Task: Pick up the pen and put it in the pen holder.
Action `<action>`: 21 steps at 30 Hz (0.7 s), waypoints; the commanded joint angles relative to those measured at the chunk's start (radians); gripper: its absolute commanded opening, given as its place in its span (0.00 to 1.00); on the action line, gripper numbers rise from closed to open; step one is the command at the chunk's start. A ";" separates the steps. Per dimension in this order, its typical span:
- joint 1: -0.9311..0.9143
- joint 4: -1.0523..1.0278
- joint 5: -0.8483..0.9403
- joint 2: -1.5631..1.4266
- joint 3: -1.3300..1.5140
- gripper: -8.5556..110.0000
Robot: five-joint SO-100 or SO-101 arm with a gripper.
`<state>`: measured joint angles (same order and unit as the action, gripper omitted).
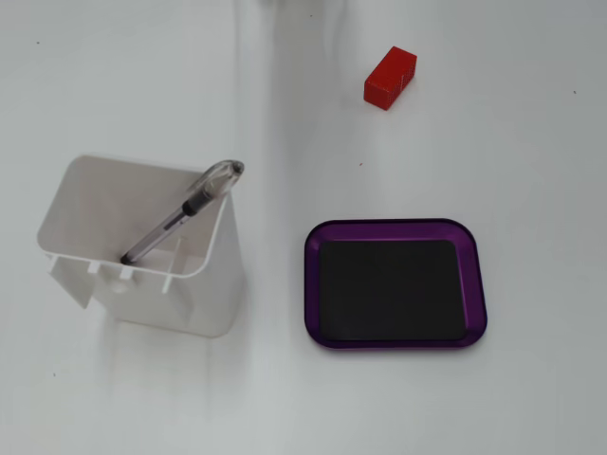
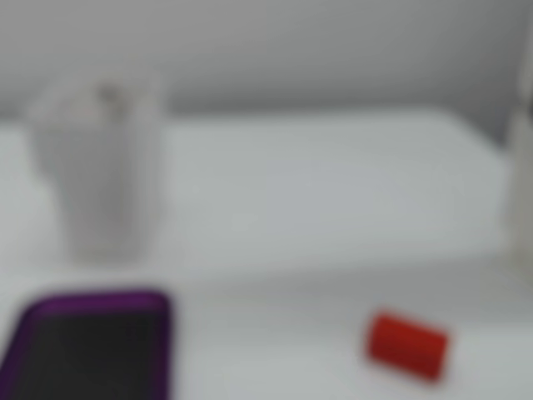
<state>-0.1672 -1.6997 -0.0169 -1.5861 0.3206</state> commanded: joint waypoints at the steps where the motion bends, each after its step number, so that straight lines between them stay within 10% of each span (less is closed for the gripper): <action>1: 0.003 -0.008 0.132 -0.163 0.156 0.16; 21: 0.012 0.322 0.149 -1.420 2.060 0.16</action>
<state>-0.1580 -1.4205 0.1258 -2.8977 2.2626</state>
